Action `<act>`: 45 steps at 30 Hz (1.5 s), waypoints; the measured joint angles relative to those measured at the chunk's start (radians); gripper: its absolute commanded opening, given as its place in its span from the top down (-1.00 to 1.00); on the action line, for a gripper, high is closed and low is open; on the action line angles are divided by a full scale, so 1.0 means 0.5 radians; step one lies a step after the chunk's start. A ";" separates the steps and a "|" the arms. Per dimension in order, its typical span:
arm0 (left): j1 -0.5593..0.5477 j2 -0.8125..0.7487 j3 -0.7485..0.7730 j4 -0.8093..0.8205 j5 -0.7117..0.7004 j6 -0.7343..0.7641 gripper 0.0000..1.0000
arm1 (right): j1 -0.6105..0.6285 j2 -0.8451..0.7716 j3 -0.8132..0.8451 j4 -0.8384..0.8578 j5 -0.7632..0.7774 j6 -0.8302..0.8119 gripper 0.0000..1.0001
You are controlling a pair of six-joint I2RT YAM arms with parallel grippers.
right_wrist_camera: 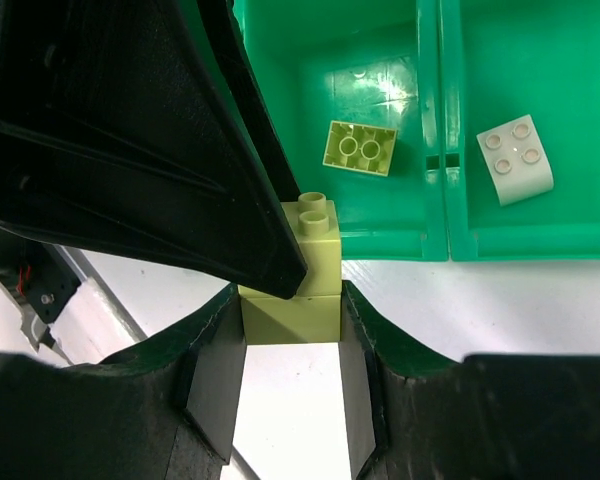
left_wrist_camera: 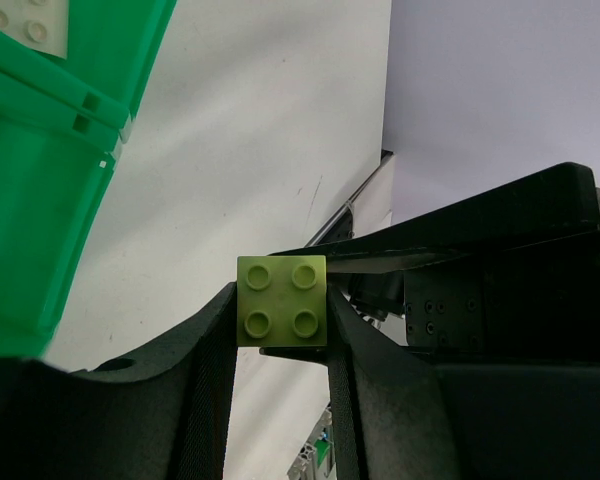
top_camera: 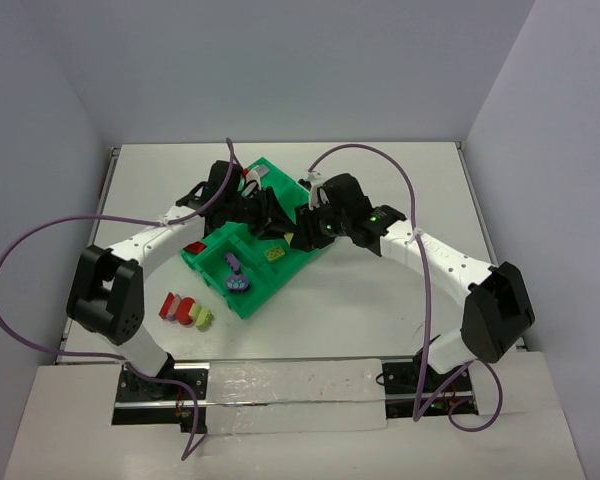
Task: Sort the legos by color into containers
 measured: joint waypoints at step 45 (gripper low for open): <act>0.173 0.085 0.282 -0.584 -0.810 0.363 -0.47 | -0.137 -0.364 -0.146 -0.120 0.675 0.278 1.00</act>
